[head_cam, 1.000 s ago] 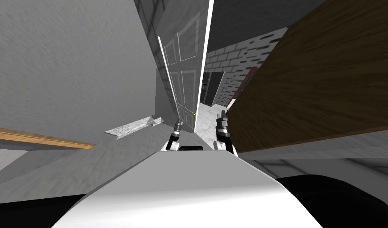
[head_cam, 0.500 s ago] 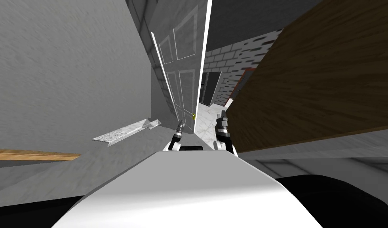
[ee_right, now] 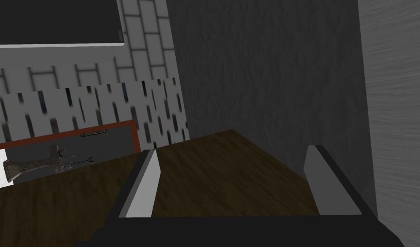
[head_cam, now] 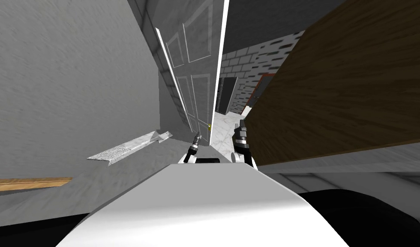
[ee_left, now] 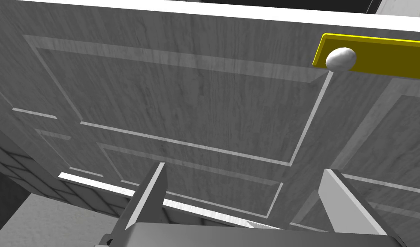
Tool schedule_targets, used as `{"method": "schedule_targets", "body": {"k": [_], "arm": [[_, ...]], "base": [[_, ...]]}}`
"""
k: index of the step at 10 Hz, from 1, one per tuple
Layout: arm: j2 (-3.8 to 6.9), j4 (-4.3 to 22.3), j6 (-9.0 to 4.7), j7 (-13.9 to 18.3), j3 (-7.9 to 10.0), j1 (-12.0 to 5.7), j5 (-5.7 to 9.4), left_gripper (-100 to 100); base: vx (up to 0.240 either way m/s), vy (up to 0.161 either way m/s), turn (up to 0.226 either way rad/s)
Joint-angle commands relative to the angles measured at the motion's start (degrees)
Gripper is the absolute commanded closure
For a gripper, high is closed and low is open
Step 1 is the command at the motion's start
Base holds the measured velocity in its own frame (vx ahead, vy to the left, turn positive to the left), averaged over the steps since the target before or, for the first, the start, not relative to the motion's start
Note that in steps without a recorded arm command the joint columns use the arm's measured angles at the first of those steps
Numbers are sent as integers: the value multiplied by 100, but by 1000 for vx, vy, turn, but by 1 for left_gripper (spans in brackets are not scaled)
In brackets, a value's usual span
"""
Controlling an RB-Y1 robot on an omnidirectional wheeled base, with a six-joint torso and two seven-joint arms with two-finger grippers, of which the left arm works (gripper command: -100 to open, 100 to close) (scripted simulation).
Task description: Push the door open
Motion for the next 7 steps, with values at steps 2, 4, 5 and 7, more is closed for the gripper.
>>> {"method": "schedule_targets", "body": {"k": [2, 4, 5, 7], "arm": [[2, 377, -100, -2, -115, -132, -33, -100], [-1, 656, -166, -7, -207, -231, -60, -100], [-3, 789, -198, -9, -251, -277, -73, -100], [-10, 1042, -258, -13, -334, -366, -98, -100]], "base": [[74, 62, -128], [87, 68, -90], [81, 64, -117], [85, 49, -92]]}}
